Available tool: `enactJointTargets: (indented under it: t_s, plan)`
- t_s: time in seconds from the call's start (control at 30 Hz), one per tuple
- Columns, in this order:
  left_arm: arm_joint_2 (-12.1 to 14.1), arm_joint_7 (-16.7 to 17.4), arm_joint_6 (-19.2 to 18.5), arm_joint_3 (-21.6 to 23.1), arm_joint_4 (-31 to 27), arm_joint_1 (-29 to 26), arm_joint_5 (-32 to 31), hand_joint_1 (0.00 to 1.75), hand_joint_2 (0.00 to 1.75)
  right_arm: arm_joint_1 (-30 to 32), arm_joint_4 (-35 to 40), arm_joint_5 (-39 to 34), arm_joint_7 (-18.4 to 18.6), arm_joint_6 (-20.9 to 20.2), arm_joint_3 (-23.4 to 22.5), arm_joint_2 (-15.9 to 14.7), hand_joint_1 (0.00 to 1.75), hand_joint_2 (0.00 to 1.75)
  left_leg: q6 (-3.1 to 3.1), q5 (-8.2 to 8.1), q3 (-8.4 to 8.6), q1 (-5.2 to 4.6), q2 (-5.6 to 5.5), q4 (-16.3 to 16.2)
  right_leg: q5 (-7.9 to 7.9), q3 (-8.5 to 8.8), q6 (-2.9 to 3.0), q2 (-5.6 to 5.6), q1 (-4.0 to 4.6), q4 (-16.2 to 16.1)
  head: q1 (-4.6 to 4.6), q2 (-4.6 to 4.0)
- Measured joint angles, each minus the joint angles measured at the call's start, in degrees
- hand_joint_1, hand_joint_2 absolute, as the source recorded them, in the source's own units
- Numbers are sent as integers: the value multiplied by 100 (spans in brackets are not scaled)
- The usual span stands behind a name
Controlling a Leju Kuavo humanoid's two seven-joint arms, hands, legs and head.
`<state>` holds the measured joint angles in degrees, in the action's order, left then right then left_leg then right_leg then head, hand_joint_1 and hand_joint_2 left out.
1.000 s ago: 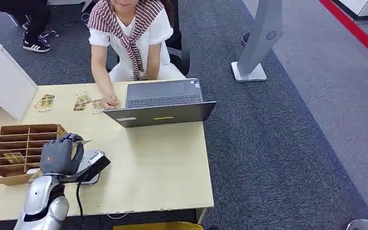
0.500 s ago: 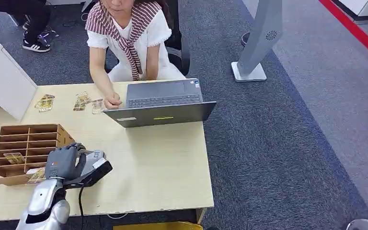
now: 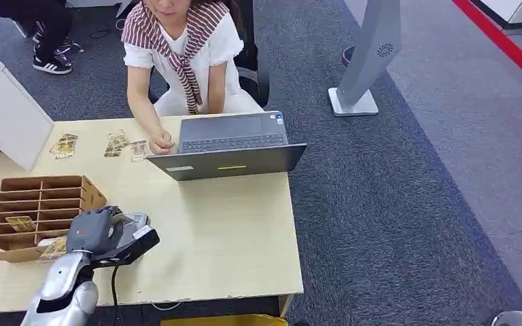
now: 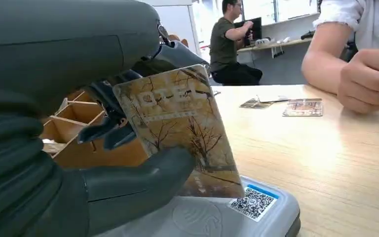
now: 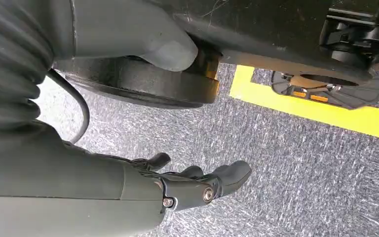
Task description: Pass the card to the sensor for recognition and then transmit it.
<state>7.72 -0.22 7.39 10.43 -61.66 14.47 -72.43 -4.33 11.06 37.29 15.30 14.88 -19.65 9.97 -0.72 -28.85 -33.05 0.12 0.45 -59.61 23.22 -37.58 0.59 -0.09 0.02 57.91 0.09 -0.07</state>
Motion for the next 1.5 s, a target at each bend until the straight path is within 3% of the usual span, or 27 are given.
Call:
enactJointTargets:
  t_s: [0.53, 0.93, 1.17, 1.3, 1.5]
  plan:
    - [17, 15, -79, 2, 361, 211, 17, 175, 175, 1, 0, 48, -79, -98, 0, -59, 0, 175, 2, 2, 6, 0, 0, 0, -1, 8, 1, 0, -1, 0, -2, 0]
    - [2, 70, 149, 101, 279, 196, -118, 175, 175, -2, -4, 79, -24, 4, -4, -55, 0, 175, 3, 3, 8, 0, 0, 0, -2, 7, 2, 0, -1, 1, 0, 0]
    - [-61, -57, 653, 243, -722, 103, -162, 175, 175, 0, -7, 76, -44, 68, -52, -50, 0, 175, 0, 4, -1, -1, -6, -2, -2, 0, 0, -3, 1, 0, -2, -2]
    - [-46, -85, 693, 254, -1358, 310, -140, 175, 175, 0, -7, 112, -39, 66, -55, -50, 0, 175, 0, 4, -1, -2, -6, -2, -3, 0, 0, -3, 0, 0, 0, 0]
    - [70, -101, 663, 254, -1698, 814, -118, 175, 175, -2, -7, 196, -35, 42, -55, -50, 0, 175, 0, 4, -1, -1, -6, -2, -3, 0, 1, -3, -1, 0, -2, -2]
